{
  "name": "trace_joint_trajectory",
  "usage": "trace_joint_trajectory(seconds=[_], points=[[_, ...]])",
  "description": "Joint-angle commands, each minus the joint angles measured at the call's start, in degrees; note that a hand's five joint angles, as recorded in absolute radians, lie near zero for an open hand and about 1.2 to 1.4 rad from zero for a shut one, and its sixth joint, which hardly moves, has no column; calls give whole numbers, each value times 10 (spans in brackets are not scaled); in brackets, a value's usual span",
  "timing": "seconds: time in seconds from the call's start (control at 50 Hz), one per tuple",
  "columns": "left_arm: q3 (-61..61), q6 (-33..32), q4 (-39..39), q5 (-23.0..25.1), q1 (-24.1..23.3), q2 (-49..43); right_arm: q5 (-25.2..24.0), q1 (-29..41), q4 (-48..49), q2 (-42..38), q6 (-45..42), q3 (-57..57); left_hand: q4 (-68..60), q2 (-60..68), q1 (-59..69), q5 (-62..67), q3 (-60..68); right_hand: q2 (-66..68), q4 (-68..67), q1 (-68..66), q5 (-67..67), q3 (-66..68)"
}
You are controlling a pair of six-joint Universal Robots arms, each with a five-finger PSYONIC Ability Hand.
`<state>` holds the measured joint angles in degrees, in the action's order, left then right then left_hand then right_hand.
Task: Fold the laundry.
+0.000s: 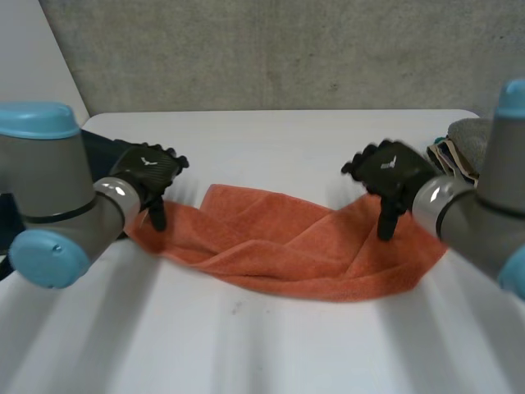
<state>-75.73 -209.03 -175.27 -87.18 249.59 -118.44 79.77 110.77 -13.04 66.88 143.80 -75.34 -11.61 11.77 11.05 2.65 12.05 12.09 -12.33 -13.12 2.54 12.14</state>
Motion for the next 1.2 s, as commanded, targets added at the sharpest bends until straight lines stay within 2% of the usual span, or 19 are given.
trace_joint_trajectory(seconds=[0.02,0.16,0.24,0.38,0.5,0.58,0.64,0.72,0.9,1.0,1.02,1.04,1.08,1.2], points=[[-106,2,-16,5,20,99,-29,-33,-16,-103,-96,143,16,-18,-11,-26,-21,18,-15,-7,13,17],[-220,3,-20,38,37,182,-35,-63,1,-232,-213,275,-9,8,15,-1,5,50,-47,-39,45,49],[-270,2,-22,58,52,211,-30,-74,-14,-277,-248,310,-20,18,25,9,15,55,-52,-44,50,54],[-304,2,-31,76,81,215,-28,-85,-37,-322,-271,322,-25,23,30,14,20,77,-74,-66,72,76],[-304,7,-34,75,88,212,-30,-87,-46,-346,-272,328,-25,23,30,14,20,119,-116,-108,114,118],[-302,13,-39,75,87,211,-38,-87,-47,-347,-259,324,-25,23,30,14,20,259,-257,-249,255,259],[-301,13,-44,73,83,210,-50,-86,-51,-342,-245,322,-25,23,30,14,20,678,-675,-668,673,677],[-294,13,-50,72,77,210,-51,-86,-47,-296,-222,318,-20,18,25,9,15,679,-677,-669,675,679],[-247,14,-68,68,65,142,-97,-87,-7,-89,-121,204,-1,-1,7,-9,-3,679,-677,-669,675,679],[-225,16,-60,53,66,107,-104,-86,6,-43,-115,146,-35,33,40,24,30,679,-677,-669,675,679],[-223,16,-59,51,66,103,-103,-85,1,-44,-115,137,-56,55,62,46,52,604,-602,-594,599,603],[-221,17,-56,50,67,97,-98,-79,-13,-46,-117,121,-110,108,116,100,106,400,-398,-390,396,399],[-220,17,-54,52,67,93,-91,-74,-29,-48,-120,107,-152,151,158,142,148,197,-195,-187,193,196],[-217,18,-57,68,67,67,-76,-65,-44,-54,-133,64,-240,238,245,229,235,119,-116,-108,114,118]])
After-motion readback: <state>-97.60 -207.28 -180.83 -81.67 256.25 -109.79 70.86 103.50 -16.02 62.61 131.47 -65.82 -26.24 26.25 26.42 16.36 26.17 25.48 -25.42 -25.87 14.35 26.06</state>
